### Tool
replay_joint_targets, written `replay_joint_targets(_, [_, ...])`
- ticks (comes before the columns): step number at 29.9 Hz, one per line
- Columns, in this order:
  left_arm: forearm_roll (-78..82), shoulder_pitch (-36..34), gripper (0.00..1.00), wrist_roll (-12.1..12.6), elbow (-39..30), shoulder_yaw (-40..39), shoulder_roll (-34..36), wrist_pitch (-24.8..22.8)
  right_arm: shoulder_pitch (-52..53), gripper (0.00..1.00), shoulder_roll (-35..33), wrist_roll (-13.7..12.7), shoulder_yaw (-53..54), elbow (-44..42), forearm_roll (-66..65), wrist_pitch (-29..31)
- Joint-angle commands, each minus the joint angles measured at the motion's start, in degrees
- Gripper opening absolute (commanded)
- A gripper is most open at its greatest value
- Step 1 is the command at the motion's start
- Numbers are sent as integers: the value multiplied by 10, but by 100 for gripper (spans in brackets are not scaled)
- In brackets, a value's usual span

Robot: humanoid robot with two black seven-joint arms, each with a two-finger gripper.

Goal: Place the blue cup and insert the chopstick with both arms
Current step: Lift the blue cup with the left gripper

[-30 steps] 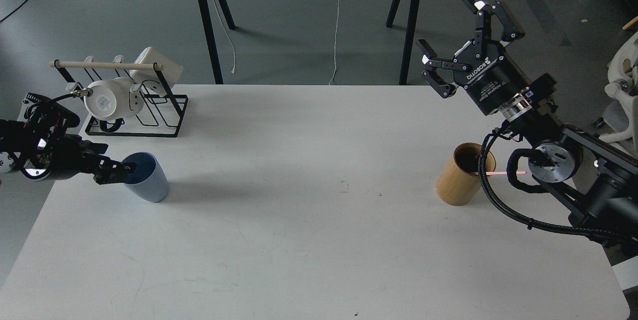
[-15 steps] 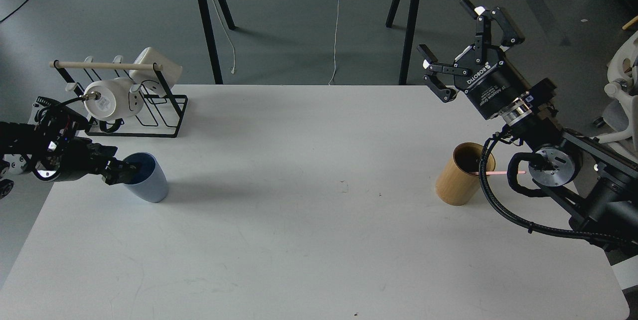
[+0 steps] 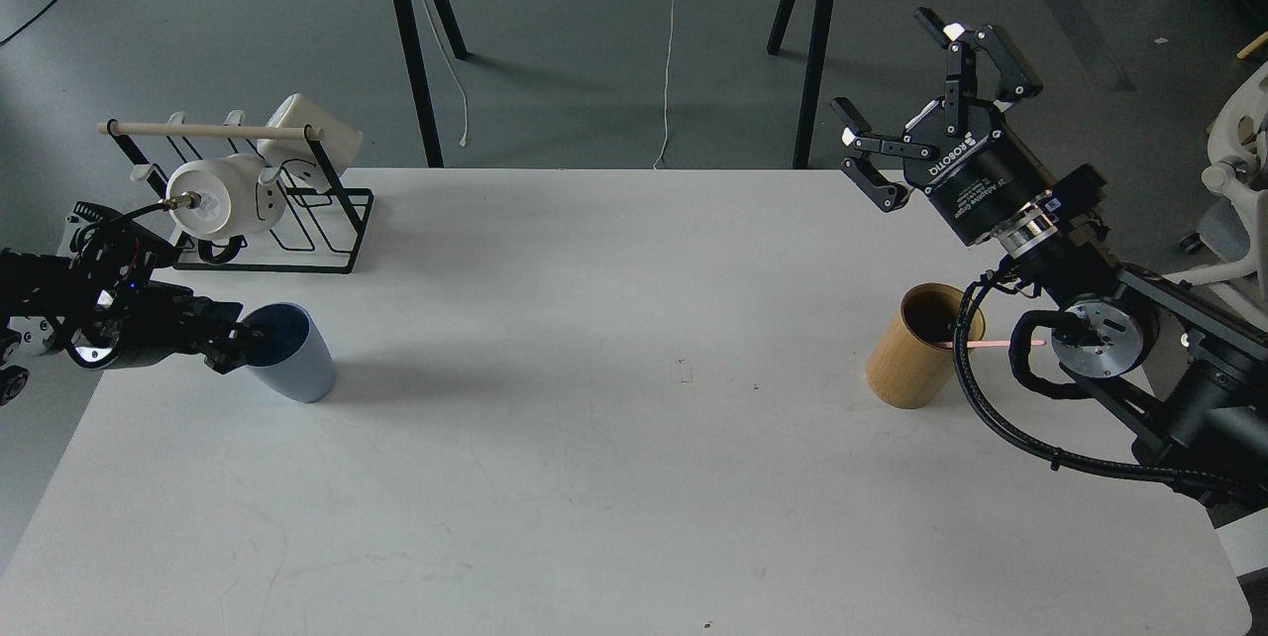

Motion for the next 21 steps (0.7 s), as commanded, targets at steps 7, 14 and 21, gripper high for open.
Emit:
replay_joint_targets(7, [2, 3, 26, 0, -2, 2, 3, 14, -6, 99, 0, 0, 0, 0, 0, 0])
replay_joint_targets(14, [3, 4, 5, 0, -2, 2, 3, 41, -7, 99, 0, 0, 0, 0, 0, 0])
replay_joint_targets(21, [2, 0, 2, 0, -12, -1, 6, 52, -7, 99, 0, 0, 0, 0, 0, -1])
